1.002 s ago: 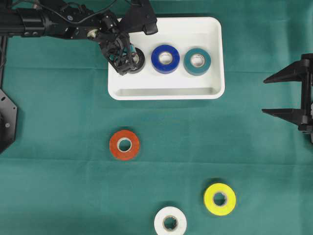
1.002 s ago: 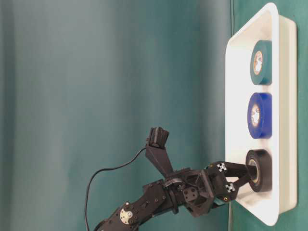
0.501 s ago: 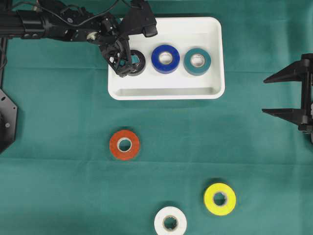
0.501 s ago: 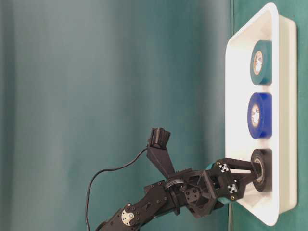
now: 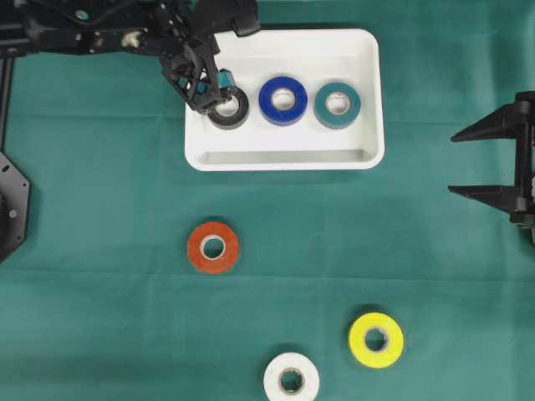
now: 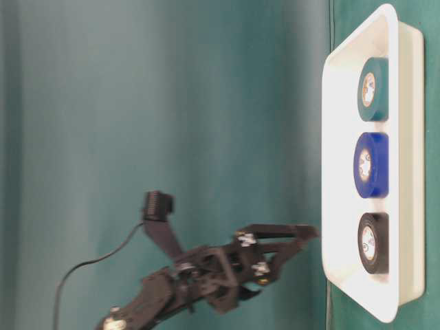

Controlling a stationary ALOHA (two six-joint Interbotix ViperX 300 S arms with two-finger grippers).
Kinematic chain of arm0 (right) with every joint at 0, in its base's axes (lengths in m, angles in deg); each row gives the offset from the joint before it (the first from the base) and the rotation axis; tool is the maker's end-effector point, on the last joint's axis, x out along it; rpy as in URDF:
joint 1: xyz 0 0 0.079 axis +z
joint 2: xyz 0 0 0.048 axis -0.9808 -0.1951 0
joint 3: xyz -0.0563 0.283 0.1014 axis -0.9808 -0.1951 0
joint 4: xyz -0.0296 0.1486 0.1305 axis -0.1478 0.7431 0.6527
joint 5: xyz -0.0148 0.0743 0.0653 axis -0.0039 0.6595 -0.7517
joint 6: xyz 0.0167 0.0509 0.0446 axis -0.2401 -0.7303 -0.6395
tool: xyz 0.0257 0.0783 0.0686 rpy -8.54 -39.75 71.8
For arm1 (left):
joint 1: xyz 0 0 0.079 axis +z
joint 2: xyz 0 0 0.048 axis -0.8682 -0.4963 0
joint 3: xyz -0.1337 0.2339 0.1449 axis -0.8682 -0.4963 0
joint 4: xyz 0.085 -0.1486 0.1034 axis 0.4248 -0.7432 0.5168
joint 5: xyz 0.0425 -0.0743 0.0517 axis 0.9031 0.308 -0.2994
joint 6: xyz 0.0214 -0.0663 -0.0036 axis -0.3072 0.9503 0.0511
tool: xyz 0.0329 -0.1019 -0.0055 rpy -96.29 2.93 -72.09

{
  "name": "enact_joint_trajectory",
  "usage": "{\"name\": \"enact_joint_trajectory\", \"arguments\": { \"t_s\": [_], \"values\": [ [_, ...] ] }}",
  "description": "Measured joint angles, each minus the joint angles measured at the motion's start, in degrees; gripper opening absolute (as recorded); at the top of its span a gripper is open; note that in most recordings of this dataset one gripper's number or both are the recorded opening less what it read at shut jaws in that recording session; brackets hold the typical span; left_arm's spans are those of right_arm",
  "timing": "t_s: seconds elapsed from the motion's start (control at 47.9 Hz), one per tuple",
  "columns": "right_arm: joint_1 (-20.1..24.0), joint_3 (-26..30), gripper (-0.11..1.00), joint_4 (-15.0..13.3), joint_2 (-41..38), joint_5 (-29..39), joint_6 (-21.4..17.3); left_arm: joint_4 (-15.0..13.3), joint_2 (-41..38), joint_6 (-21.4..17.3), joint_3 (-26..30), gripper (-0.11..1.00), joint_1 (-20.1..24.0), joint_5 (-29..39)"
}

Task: Pick up the tape from a random location and place it into the white case.
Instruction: 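Open the left gripper to release the black roll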

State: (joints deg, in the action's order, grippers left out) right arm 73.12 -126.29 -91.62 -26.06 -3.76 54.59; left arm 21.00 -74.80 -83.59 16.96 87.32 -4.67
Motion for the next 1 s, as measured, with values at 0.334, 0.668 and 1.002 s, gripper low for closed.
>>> {"name": "enact_joint_trajectory", "arguments": {
  "t_s": [0.334, 0.668, 1.002],
  "values": [
    [0.1, 0.4, 0.84, 0.0, 0.0, 0.4, 0.0, 0.0, 6.0, -0.1, 1.8, 0.85, -1.3, 4.8],
    [0.0, 0.4, 0.84, 0.0, -0.1, 0.8, 0.0, 0.0, 6.9, -0.2, 1.8, 0.85, -1.6, 5.0],
    [0.0, 0.4, 0.84, 0.0, 0.0, 0.9, 0.0, 0.0, 6.9, 0.1, 1.8, 0.85, -4.7, 5.1]
  ]
}}
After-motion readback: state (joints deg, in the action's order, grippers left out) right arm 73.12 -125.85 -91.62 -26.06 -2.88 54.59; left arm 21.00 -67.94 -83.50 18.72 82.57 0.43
